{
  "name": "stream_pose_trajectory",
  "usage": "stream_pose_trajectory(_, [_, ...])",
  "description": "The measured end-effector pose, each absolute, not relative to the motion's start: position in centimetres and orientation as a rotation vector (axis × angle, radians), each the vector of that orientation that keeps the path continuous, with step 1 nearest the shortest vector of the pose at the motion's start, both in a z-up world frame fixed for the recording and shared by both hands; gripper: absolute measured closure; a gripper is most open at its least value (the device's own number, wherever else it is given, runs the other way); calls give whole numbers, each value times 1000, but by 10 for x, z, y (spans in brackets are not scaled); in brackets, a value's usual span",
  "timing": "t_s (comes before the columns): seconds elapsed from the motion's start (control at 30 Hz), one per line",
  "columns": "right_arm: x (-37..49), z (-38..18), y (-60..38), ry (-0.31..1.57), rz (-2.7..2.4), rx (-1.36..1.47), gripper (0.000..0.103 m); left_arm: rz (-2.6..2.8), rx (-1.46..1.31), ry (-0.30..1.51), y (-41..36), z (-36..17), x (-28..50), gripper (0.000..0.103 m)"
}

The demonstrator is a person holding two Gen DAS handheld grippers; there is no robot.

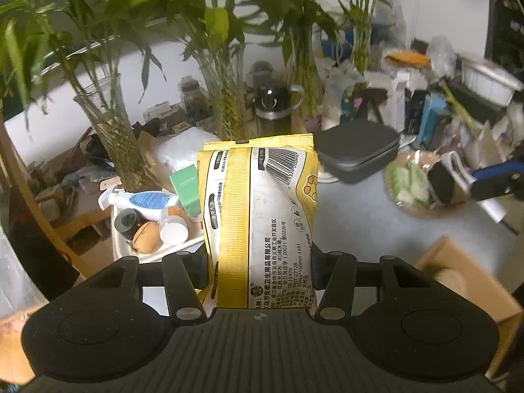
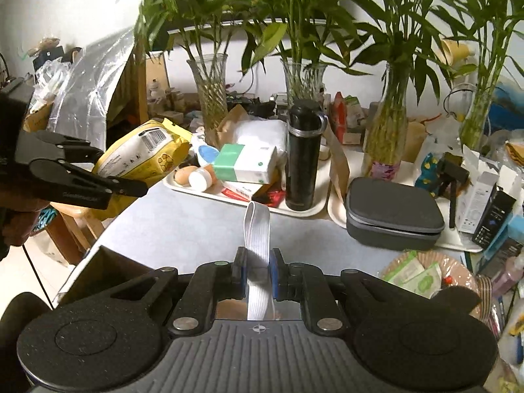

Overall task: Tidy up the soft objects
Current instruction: 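Carry the yellow packet and white strap over the box and open both grippers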

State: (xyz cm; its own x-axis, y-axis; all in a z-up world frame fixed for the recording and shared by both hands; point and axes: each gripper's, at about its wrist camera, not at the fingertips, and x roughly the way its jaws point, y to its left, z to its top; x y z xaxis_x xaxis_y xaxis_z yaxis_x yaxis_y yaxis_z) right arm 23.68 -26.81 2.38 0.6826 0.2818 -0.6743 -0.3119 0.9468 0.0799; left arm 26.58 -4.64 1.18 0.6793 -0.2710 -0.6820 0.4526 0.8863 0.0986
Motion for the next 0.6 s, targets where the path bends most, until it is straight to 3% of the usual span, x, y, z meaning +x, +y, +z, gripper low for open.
stream_pose_trajectory(0.6, [172,32,-263,761,346,25,87,-519,252,721,-52,28,165,52])
